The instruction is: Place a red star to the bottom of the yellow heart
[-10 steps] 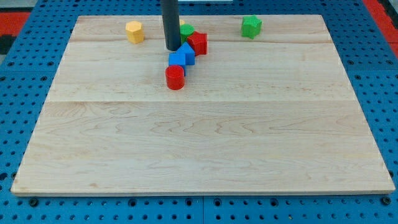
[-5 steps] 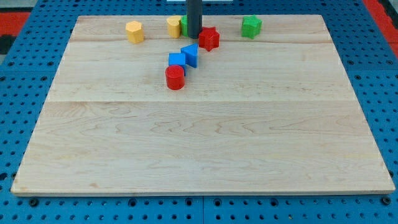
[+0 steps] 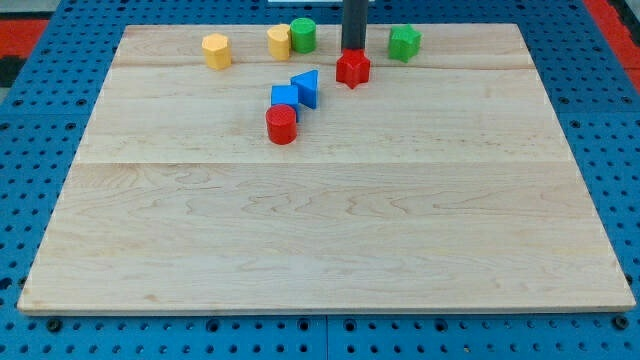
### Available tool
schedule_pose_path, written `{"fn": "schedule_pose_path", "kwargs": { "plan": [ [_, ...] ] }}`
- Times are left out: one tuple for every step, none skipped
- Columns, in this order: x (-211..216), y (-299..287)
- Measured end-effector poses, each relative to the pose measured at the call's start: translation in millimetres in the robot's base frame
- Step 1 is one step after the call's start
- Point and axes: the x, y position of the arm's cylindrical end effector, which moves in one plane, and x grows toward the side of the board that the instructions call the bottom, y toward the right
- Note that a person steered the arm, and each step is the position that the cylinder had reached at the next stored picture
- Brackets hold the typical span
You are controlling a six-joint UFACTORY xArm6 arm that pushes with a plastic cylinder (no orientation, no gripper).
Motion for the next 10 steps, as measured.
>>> {"fn": "schedule_pose_path", "kwargs": {
  "plan": [
    [14,23],
    [24,52],
    [20,17],
    [28,19],
    [51,71],
    [60,51],
    [51,-5],
    [50,-53],
    [49,-48],
    [24,-48]
  ]
}}
